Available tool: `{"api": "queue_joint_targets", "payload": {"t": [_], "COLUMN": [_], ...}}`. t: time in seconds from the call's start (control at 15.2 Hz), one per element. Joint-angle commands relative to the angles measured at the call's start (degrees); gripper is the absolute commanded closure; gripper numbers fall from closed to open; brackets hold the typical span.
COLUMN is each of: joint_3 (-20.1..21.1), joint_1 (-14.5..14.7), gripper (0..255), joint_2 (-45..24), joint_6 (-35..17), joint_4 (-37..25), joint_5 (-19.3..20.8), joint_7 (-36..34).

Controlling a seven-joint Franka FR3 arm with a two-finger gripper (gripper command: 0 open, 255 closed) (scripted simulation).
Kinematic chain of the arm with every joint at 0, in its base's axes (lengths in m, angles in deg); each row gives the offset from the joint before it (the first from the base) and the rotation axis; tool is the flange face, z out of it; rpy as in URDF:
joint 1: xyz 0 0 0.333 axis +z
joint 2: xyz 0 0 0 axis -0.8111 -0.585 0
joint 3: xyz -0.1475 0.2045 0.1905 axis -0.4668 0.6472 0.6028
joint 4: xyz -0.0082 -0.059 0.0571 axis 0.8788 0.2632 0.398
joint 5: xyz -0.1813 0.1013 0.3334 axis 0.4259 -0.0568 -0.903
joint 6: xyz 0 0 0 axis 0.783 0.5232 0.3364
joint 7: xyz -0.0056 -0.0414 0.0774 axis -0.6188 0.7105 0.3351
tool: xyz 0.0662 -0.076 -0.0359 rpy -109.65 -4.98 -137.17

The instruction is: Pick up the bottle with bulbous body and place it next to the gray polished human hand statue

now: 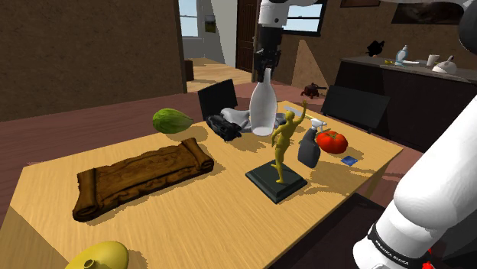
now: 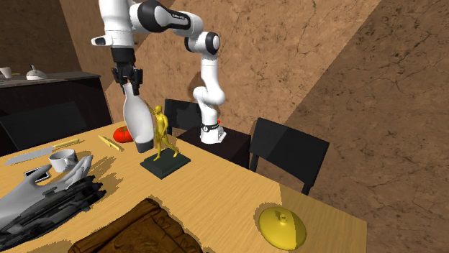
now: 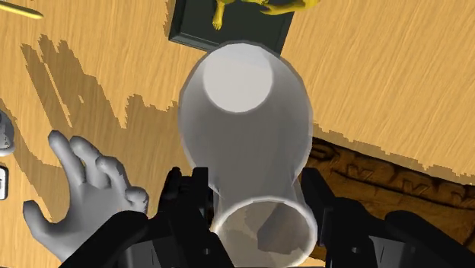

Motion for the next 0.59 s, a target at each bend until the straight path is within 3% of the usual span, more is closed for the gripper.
{"api": "queue_joint_targets", "payload": {"t": [0.0, 0.53], "joint_3": [-1.41, -6.63], "joint_1": [-1.18, -6.05], "gripper": [255, 255], "joint_2": [-1.21, -7.33], "joint_6": [0.25, 1.67], "joint_4": [-1.44, -8.81], "joint_5": [0.21, 0.51], "joint_7": [2.62, 12.68]}}
